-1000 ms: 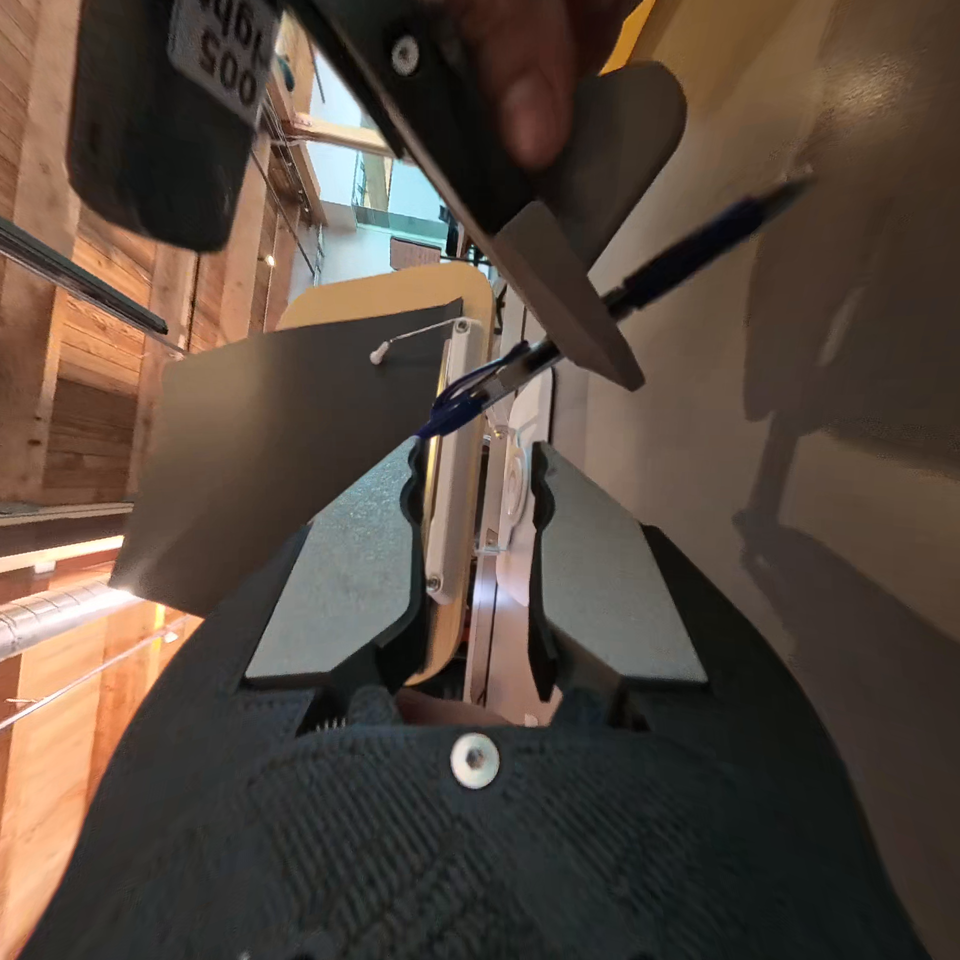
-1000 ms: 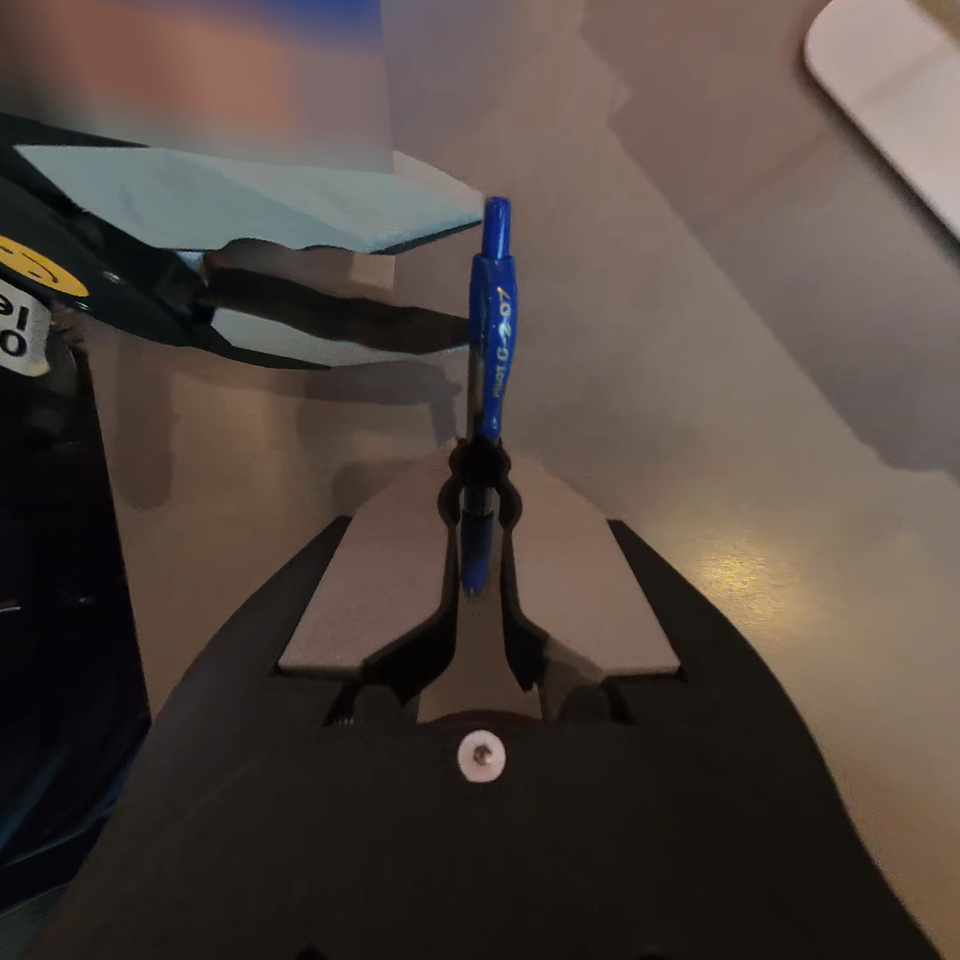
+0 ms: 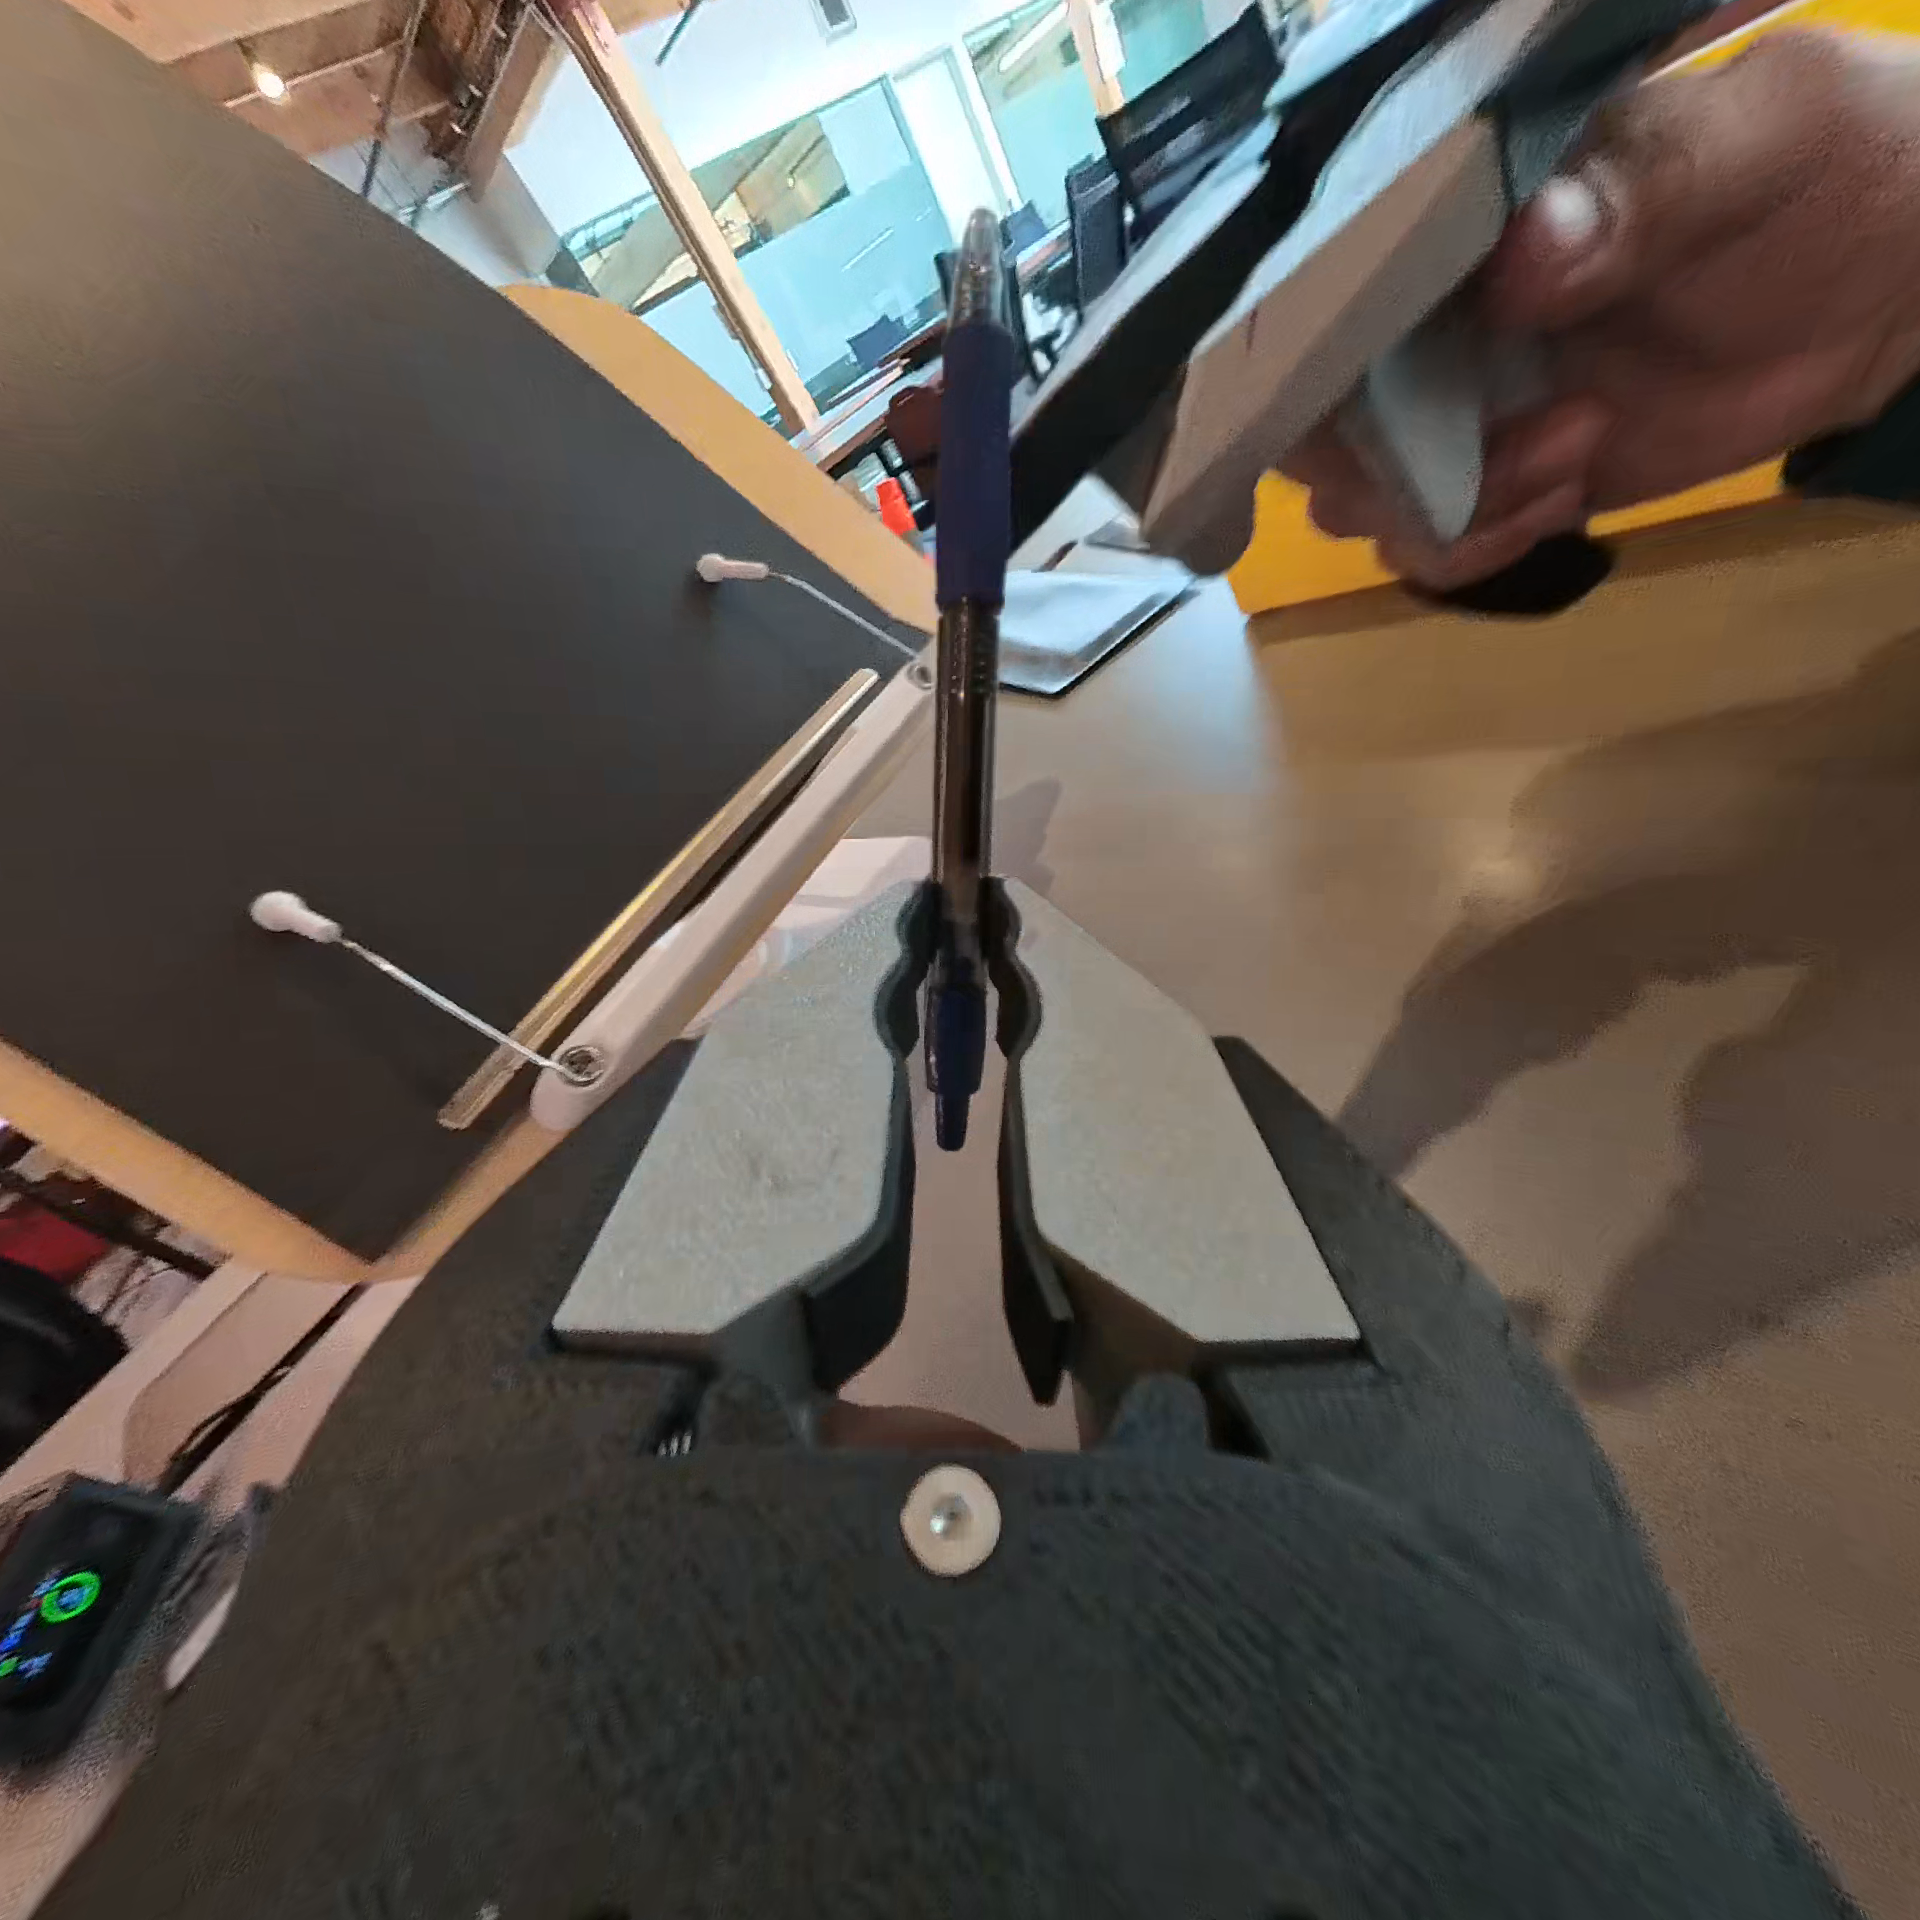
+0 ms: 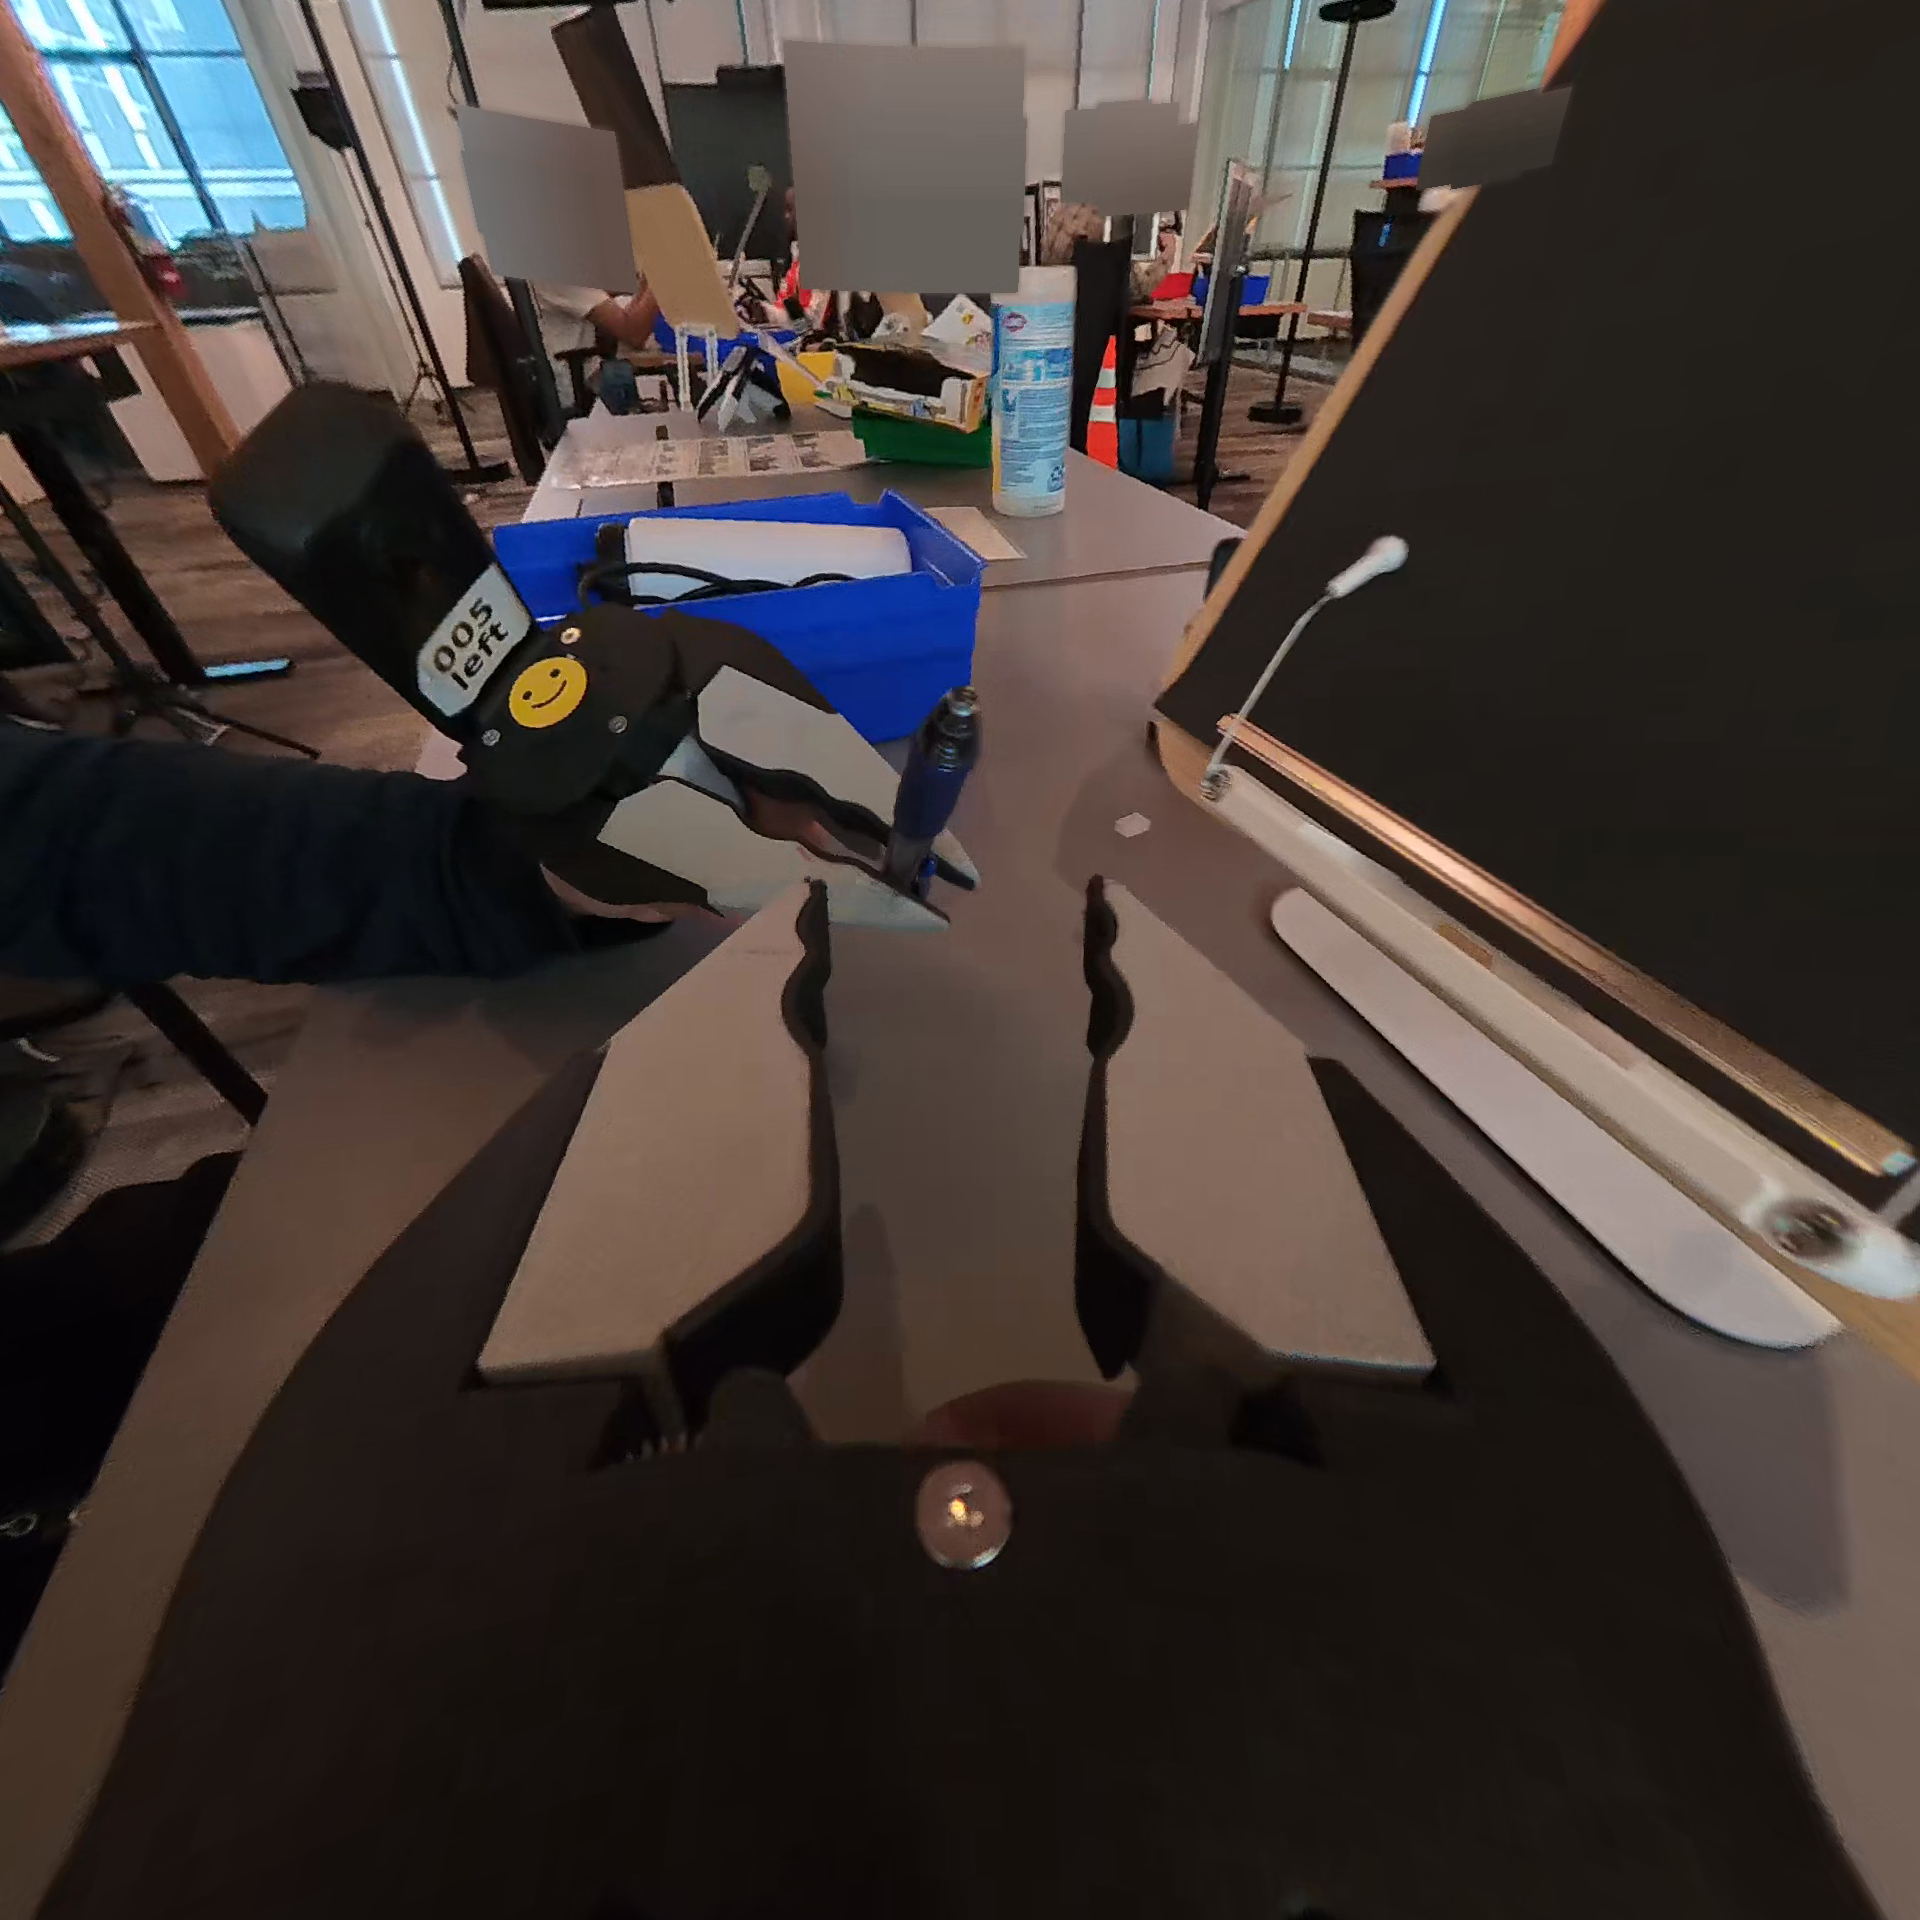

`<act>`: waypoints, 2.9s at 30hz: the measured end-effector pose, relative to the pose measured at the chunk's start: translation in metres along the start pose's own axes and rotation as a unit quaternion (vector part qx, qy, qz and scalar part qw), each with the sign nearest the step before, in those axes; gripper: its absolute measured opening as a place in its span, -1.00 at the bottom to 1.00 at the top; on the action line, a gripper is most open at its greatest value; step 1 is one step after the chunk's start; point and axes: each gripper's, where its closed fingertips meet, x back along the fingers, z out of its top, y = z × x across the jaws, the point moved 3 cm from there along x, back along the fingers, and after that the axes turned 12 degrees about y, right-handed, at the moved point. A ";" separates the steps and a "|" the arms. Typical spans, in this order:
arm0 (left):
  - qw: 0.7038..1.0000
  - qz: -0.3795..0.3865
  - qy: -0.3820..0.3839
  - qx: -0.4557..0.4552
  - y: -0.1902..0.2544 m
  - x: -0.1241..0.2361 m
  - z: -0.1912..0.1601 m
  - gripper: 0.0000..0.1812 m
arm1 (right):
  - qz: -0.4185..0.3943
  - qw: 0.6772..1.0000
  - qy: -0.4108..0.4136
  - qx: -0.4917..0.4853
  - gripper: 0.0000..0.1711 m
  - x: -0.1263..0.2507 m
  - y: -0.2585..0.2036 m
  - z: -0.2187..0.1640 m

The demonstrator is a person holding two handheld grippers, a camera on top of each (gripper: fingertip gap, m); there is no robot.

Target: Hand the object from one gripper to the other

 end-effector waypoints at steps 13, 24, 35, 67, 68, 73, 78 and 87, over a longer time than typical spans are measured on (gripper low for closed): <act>0.993 -0.043 -0.064 0.092 0.016 -0.009 -0.025 -0.65 | -0.058 0.997 0.018 0.042 -0.90 -0.010 0.013 -0.005; 0.989 -0.010 -0.124 0.077 0.004 -0.010 -0.052 -0.65 | -0.124 0.987 0.071 0.077 -0.90 0.016 0.017 0.028; 0.987 0.009 -0.149 0.063 -0.007 -0.007 -0.063 -0.71 | -0.409 0.901 0.047 0.136 -0.91 0.189 0.041 0.156; 0.985 -0.003 -0.167 0.044 -0.001 -0.007 -0.067 -0.72 | -0.487 0.783 -0.387 0.004 -0.49 0.246 0.156 0.044; 0.985 -0.003 -0.167 0.044 -0.001 -0.007 -0.067 -0.72 | -0.471 0.805 -0.359 0.014 -0.49 0.225 0.149 0.058; 0.985 0.001 -0.168 0.051 -0.004 -0.007 -0.067 -0.72 | -0.331 0.921 -0.202 0.045 -0.48 0.101 0.085 0.103; 0.984 0.008 -0.173 0.050 -0.008 -0.005 -0.070 -0.72 | -0.142 0.985 -0.086 -0.045 -0.50 -0.012 0.016 0.042; 0.982 0.013 -0.181 0.059 -0.014 -0.004 -0.074 -0.71 | -0.236 0.958 -0.158 0.036 -0.48 -0.046 0.068 -0.096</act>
